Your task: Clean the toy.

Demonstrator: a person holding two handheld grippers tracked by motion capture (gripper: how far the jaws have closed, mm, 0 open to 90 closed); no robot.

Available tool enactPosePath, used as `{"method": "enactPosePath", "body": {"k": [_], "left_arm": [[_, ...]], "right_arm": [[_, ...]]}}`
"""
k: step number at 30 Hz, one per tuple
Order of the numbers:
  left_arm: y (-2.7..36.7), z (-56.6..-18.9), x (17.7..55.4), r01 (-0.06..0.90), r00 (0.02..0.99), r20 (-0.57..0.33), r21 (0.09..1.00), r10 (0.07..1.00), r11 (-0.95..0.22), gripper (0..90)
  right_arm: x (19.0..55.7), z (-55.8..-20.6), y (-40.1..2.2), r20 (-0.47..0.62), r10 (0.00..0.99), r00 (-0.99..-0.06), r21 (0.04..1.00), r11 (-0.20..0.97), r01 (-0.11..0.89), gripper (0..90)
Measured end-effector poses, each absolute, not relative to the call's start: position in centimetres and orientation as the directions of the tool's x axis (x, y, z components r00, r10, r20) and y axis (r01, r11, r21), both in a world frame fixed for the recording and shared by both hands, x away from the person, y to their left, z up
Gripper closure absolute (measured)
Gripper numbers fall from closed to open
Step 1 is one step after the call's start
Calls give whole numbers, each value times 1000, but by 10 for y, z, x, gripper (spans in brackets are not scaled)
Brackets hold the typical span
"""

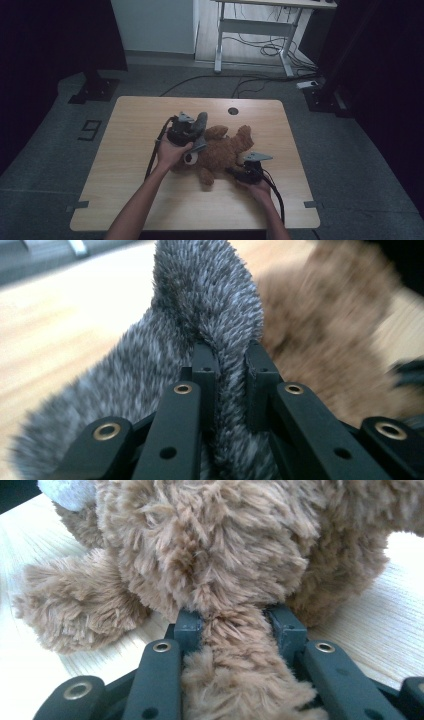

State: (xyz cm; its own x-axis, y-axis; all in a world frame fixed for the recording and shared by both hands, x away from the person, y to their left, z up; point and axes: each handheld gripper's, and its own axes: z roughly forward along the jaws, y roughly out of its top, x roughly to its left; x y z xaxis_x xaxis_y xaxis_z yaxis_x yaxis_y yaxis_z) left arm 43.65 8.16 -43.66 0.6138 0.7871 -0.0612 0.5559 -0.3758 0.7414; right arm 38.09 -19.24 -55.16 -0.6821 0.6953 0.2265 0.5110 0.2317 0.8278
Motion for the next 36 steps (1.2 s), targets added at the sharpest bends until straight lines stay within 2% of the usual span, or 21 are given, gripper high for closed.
{"method": "enactPosePath", "body": {"k": [3,5,12,18,21,22,23,25,26,30,33,34,36], "left_arm": [[85,-453,437,566,609,-65,733,791,-376,793],[89,-455,435,569,610,-82,737,788,-364,796],[93,-460,422,547,622,-58,747,781,-379,797],[103,-467,416,560,622,-137,766,771,-316,802],[104,-469,412,554,624,-141,773,769,-308,804],[104,-470,409,550,625,-137,775,769,-310,805],[104,-470,407,545,626,-129,777,769,-314,805],[105,-471,402,544,628,-133,780,767,-310,805],[106,-472,400,545,631,-140,780,763,-307,805],[108,-475,392,535,634,-148,793,759,-292,805],[106,-477,386,514,636,-122,803,762,-301,805],[105,-478,383,506,638,-112,806,762,-306,805],[103,-479,377,491,639,-87,811,764,-318,805]], "right_arm": [[381,-551,-192,221,694,-685,829,236,507,652],[380,-551,-192,221,693,-686,828,238,507,652],[380,-551,-192,216,691,-690,827,246,506,641],[380,-552,-193,221,684,-695,823,252,510,631],[380,-552,-193,220,686,-693,818,257,514,607],[379,-552,-193,222,690,-689,815,256,520,569],[379,-552,-193,222,690,-689,815,256,520,569],[377,-553,-195,245,698,-673,805,240,542,475],[377,-553,-195,245,698,-673,805,240,542,475],[372,-550,-205,287,691,-663,801,207,562,384],[368,-541,-217,309,698,-646,831,133,540,328],[366,-532,-226,324,704,-632,852,73,519,274],[365,-527,-231,327,708,-626,862,49,505,256]]}}
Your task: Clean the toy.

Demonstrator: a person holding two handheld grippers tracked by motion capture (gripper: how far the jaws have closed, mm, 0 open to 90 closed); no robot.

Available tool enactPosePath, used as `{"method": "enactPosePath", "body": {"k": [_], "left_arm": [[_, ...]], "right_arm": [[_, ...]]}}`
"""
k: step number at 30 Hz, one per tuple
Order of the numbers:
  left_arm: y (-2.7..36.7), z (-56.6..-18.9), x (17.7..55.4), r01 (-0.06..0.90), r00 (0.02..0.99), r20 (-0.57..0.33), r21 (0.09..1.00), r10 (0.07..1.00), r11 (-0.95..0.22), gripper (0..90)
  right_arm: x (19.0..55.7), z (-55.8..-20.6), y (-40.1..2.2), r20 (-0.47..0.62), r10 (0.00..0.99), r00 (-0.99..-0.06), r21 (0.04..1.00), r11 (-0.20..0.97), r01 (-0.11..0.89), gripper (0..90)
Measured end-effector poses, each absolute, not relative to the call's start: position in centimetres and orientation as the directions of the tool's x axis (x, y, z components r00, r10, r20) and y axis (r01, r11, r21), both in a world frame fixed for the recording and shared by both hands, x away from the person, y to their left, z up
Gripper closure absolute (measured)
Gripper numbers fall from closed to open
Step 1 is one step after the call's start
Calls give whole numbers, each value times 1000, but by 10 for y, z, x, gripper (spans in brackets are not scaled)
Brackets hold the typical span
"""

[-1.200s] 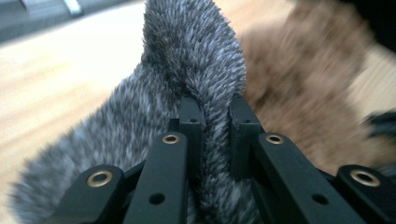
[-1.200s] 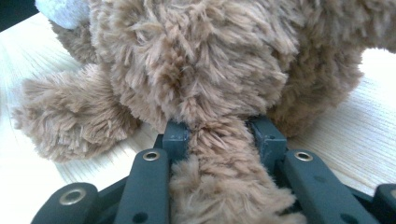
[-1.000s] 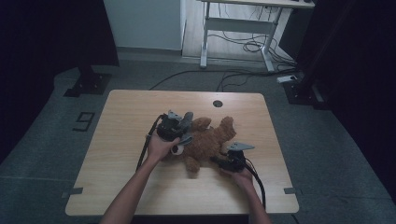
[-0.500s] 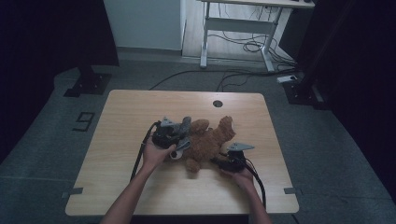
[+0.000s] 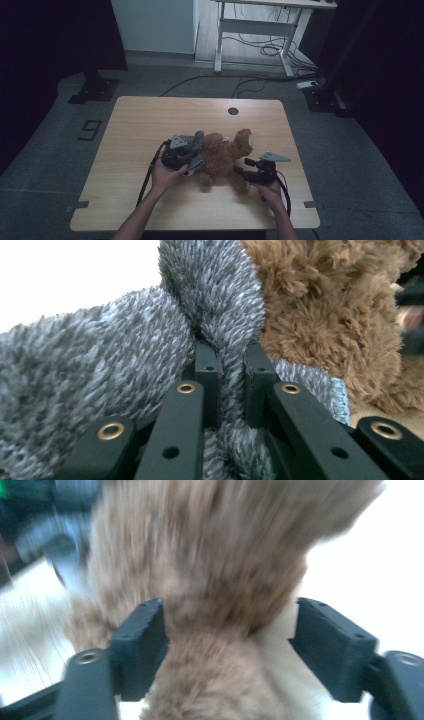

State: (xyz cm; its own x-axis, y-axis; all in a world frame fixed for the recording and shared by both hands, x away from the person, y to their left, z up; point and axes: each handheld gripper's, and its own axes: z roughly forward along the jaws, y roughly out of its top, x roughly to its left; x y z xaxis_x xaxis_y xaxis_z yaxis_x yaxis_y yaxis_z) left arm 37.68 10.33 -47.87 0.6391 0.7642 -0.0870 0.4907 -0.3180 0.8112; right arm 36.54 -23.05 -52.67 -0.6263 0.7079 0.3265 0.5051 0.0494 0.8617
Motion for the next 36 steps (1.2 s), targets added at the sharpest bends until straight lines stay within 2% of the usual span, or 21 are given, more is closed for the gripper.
{"method": "enactPosePath", "body": {"k": [7,13,15,18,21,28,32,36], "left_arm": [[104,-480,368,486,647,-96,816,757,-312,805],[105,-483,359,475,652,-99,826,751,-304,805],[105,-485,356,471,658,-100,828,747,-304,805],[107,-487,351,469,663,-108,831,741,-299,804],[108,-488,347,473,668,-122,832,735,-292,803],[107,-478,341,489,682,-152,822,715,-292,795],[112,-452,342,488,684,-193,838,704,-244,791],[104,-419,352,441,690,-151,863,707,-247,787]], "right_arm": [[370,-498,-248,324,740,-590,891,-29,453,191],[386,-485,-240,332,720,-610,887,-18,461,192],[387,-483,-234,330,703,-630,892,-13,453,250],[384,-487,-226,303,698,-649,892,31,450,459],[379,-498,-228,337,672,-660,882,20,471,554],[362,-520,-233,347,645,-680,870,50,491,617],[357,-524,-232,321,634,-703,876,83,475,632],[356,-524,-230,297,638,-710,881,103,461,636]]}}
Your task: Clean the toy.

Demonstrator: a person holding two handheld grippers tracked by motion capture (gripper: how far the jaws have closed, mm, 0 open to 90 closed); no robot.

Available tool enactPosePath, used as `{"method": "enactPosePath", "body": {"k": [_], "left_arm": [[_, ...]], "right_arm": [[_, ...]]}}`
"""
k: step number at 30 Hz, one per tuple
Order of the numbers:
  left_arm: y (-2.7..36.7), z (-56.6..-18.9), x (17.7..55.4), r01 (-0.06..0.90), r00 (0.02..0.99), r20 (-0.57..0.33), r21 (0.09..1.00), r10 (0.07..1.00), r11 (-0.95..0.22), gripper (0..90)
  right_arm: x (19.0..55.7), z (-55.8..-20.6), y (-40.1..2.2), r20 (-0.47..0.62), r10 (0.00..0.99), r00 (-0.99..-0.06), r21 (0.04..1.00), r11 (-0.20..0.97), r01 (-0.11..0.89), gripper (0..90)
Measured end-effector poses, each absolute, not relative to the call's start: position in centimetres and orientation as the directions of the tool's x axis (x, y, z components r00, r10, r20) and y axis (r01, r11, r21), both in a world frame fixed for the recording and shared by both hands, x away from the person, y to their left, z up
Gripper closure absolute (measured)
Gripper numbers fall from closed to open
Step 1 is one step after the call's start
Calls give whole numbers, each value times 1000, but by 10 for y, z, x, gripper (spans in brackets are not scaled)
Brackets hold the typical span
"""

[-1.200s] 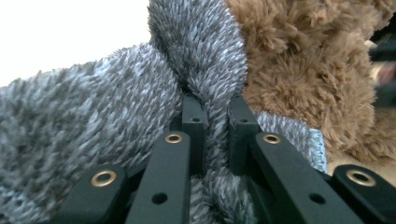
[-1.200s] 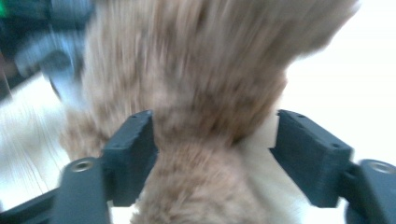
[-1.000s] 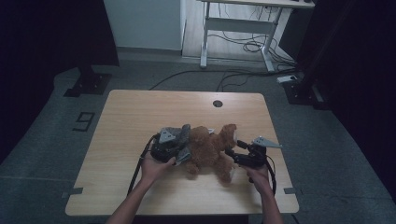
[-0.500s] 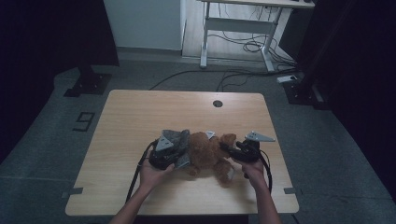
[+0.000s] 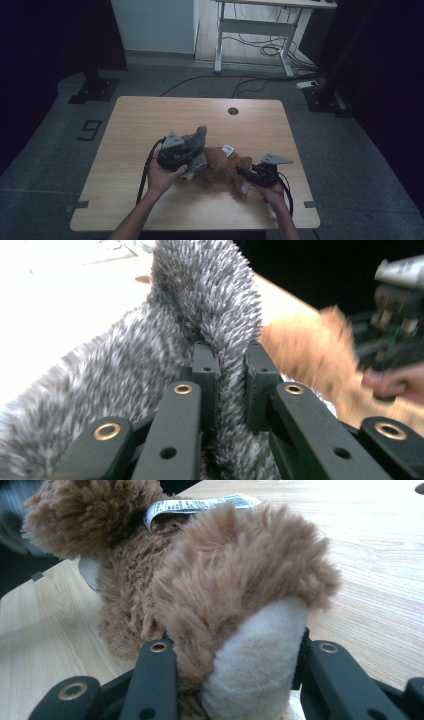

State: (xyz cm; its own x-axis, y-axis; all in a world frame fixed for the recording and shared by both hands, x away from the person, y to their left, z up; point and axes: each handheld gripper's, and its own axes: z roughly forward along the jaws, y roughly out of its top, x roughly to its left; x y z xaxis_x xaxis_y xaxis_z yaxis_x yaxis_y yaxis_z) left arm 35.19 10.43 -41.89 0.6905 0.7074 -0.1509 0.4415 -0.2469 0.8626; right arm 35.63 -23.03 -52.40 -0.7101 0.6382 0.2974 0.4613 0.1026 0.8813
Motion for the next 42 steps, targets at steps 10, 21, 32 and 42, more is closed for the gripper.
{"method": "enactPosePath", "body": {"k": [10,21,32,42], "left_arm": [[58,-445,393,522,679,-153,788,718,-325,791],[105,-455,367,499,658,-102,802,746,-330,795],[154,-452,359,500,590,-129,833,797,-236,796],[182,-467,360,541,510,-162,824,845,-169,797]], "right_arm": [[355,-525,-231,279,652,-705,884,113,454,635],[357,-528,-234,309,643,-701,878,91,470,633],[358,-529,-235,319,647,-693,875,79,477,632],[359,-529,-235,319,650,-690,874,79,479,632]]}}
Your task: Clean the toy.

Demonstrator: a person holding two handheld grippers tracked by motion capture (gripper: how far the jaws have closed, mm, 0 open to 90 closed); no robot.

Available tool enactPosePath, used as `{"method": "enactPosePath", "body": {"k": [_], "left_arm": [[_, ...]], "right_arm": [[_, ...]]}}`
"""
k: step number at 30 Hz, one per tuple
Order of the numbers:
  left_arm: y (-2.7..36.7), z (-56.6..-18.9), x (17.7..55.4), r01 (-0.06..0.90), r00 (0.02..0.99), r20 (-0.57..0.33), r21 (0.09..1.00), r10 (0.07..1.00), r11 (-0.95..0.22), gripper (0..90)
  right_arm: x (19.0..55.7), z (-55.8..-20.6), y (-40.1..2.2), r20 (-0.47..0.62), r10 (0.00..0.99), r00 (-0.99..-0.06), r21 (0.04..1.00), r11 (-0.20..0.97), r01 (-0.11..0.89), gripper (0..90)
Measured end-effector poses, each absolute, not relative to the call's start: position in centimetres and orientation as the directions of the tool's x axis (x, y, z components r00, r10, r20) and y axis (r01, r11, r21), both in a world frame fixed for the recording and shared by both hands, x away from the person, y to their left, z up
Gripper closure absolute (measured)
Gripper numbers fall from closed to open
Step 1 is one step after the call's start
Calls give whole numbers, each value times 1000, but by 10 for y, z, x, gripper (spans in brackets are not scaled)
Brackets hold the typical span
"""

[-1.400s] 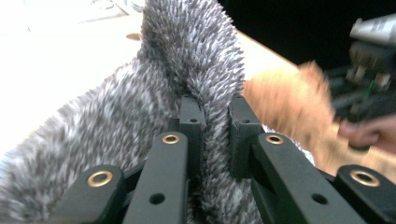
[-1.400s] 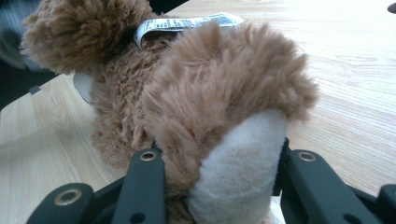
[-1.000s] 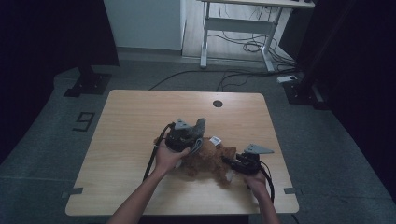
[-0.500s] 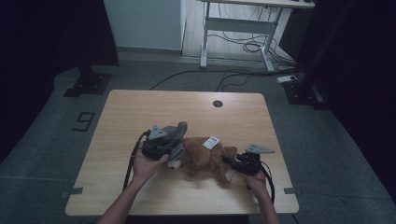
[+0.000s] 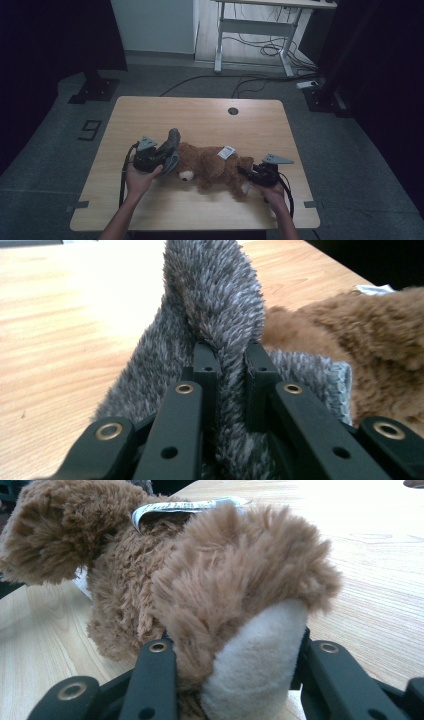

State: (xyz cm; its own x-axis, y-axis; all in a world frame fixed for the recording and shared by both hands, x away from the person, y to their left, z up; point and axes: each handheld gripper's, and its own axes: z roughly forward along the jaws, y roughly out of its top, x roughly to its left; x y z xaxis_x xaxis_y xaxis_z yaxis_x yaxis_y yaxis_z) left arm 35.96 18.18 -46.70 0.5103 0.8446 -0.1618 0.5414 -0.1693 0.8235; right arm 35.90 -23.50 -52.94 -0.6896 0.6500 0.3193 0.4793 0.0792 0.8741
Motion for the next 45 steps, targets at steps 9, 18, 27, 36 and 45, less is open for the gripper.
{"method": "enactPosePath", "body": {"k": [9,18,27,36,45], "left_arm": [[190,-497,361,620,466,-184,766,865,-171,800],[200,-469,358,578,484,-228,808,845,-113,798],[157,-407,354,441,588,-129,879,798,-183,796],[89,-399,385,447,682,-132,853,720,-267,793],[71,-448,390,522,677,-114,771,727,-365,795]], "right_arm": [[361,-531,-236,329,657,-679,869,72,490,632],[361,-532,-238,326,663,-674,868,74,492,631],[360,-531,-238,320,662,-678,872,73,483,630],[360,-530,-237,312,664,-680,874,81,480,629],[359,-529,-237,309,659,-686,876,85,475,628]]}}
